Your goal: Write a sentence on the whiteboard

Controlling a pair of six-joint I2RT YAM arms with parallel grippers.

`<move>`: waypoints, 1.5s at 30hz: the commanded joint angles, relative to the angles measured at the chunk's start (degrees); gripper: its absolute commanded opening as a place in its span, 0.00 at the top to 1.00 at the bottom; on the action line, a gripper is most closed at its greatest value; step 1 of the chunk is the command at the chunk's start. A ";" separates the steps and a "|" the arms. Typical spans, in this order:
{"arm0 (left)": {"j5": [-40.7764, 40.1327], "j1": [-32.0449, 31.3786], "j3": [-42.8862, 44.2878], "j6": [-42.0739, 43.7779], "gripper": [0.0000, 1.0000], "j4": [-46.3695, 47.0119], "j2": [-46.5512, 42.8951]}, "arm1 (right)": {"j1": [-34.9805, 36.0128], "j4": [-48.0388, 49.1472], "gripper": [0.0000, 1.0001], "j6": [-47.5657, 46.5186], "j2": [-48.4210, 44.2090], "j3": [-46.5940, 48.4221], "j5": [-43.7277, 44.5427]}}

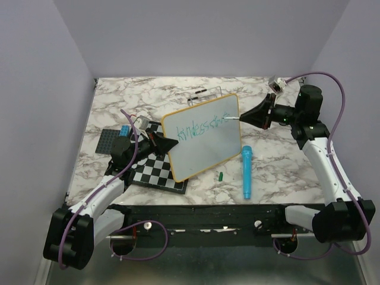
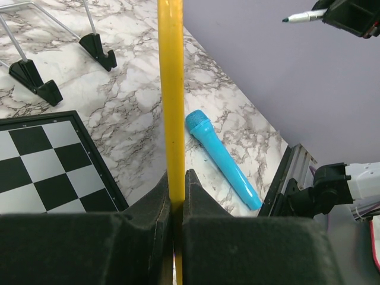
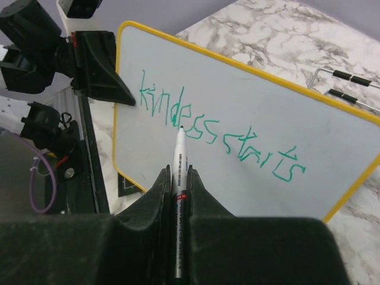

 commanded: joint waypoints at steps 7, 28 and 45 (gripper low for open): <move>0.15 -0.51 0.26 -0.63 1.00 4.49 -2.41 | -0.35 5.31 0.99 2.52 -2.65 -6.99 -5.82; -7.23 -1.13 -2.64 -7.75 1.00 12.84 -1.88 | -0.26 5.84 0.99 1.02 -3.54 -9.01 -7.05; -7.76 -1.30 -3.87 -7.66 1.00 11.35 -3.99 | -0.26 5.14 0.99 -0.91 -2.13 -9.19 -7.32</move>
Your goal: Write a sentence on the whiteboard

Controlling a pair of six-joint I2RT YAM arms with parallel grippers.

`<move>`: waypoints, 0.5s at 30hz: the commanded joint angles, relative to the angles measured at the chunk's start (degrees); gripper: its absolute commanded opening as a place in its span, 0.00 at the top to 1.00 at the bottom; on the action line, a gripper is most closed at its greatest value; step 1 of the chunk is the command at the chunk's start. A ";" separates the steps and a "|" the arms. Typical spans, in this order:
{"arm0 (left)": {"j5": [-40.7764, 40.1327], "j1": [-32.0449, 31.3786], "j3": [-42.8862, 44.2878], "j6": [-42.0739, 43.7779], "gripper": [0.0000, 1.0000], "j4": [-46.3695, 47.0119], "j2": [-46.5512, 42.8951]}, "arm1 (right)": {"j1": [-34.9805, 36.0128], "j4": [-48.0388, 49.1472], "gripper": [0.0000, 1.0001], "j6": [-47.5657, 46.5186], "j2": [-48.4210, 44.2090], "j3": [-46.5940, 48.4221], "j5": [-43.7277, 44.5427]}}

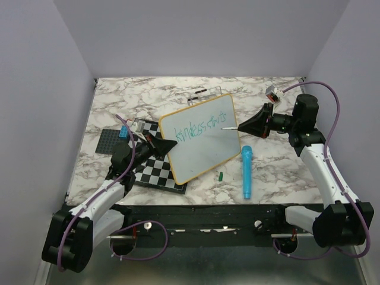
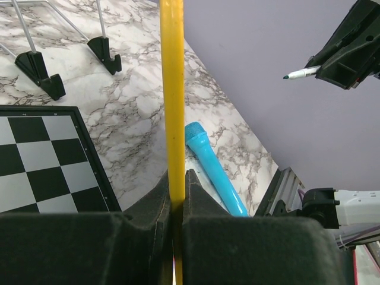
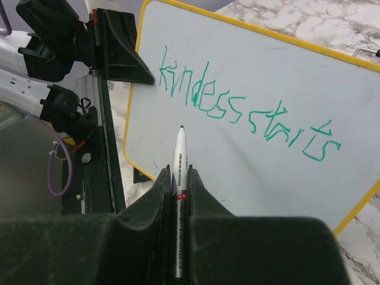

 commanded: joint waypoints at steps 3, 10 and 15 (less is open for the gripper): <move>-1.60 -0.47 0.21 -0.32 1.00 6.39 -2.68 | -0.24 0.51 0.99 -1.94 0.43 -0.75 -1.88; -2.22 -1.26 0.04 -0.41 1.00 6.48 -2.59 | -0.24 0.33 0.99 -2.38 0.69 -0.84 -1.88; -2.65 -1.70 -0.14 -0.49 1.00 6.91 -2.24 | -0.24 0.15 0.99 -2.64 0.78 -0.84 -1.88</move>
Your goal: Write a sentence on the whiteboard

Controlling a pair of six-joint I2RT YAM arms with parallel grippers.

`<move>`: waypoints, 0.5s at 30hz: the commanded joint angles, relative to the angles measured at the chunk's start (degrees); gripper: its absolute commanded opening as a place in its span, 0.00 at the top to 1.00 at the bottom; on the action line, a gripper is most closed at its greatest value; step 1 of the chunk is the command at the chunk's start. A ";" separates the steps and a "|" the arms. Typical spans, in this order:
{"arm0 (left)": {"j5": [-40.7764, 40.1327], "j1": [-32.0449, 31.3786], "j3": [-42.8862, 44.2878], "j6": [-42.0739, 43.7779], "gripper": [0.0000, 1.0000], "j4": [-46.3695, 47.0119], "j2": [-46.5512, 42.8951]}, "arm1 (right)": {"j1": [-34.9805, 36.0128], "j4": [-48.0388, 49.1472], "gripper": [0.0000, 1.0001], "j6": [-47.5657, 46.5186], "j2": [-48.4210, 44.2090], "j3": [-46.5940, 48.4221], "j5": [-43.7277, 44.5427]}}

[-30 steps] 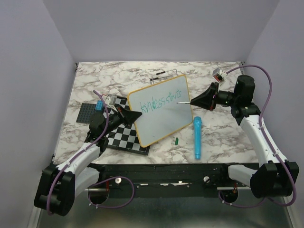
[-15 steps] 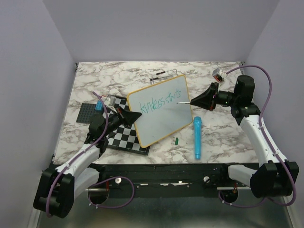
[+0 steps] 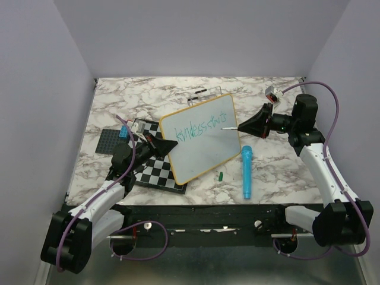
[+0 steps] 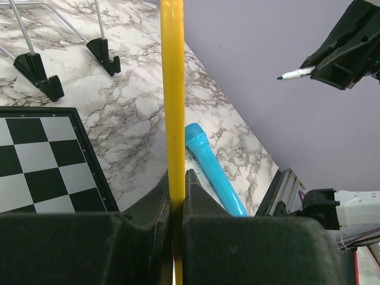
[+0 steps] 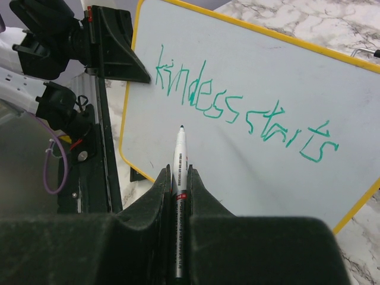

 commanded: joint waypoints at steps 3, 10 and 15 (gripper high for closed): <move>-1.74 -0.74 0.17 -0.58 1.00 6.96 -1.41 | -0.24 0.09 0.99 -1.33 0.50 -0.73 -1.83; -2.53 -1.36 -0.10 -0.67 1.00 7.57 -1.24 | -0.24 -0.09 0.99 -1.69 0.67 -0.73 -1.92; -2.88 -1.62 -0.36 -0.76 1.00 8.01 -1.15 | -0.24 -0.09 0.99 -1.77 0.85 -0.82 -1.92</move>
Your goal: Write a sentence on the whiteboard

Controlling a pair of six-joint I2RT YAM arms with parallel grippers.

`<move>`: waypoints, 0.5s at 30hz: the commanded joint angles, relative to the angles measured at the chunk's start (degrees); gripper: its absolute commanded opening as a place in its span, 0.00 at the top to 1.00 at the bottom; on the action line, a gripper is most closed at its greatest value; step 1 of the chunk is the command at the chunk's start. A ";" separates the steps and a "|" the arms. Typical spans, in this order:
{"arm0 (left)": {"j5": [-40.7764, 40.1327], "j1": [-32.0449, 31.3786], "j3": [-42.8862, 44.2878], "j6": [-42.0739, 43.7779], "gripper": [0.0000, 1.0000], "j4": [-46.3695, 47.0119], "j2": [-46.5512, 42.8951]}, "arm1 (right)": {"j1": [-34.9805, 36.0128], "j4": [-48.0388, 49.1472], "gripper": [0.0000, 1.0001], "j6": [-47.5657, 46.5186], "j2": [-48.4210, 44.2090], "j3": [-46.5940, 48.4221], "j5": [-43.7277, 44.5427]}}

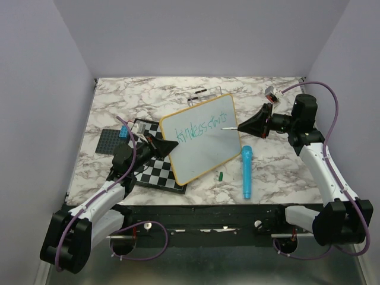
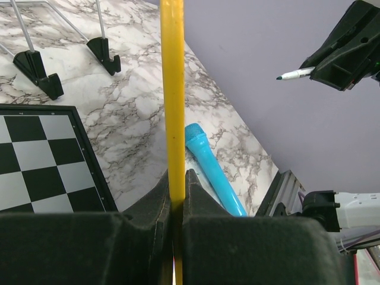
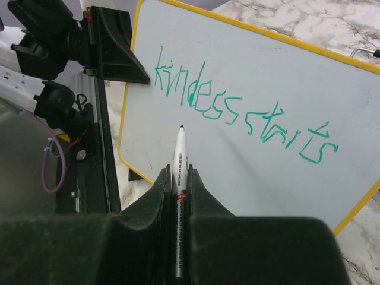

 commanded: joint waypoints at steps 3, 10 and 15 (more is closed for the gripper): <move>-1.46 -0.68 0.05 -0.56 1.00 7.62 -1.15 | -0.24 -0.17 0.99 -1.16 0.67 -0.80 -1.72; -1.99 -1.03 -0.30 -0.74 1.00 7.97 -1.41 | -0.24 -0.35 0.99 -1.43 0.76 -0.80 -1.72; -2.25 -1.21 -0.65 -0.91 1.00 8.06 -1.50 | -0.24 -0.44 0.99 -1.60 0.85 -0.80 -1.72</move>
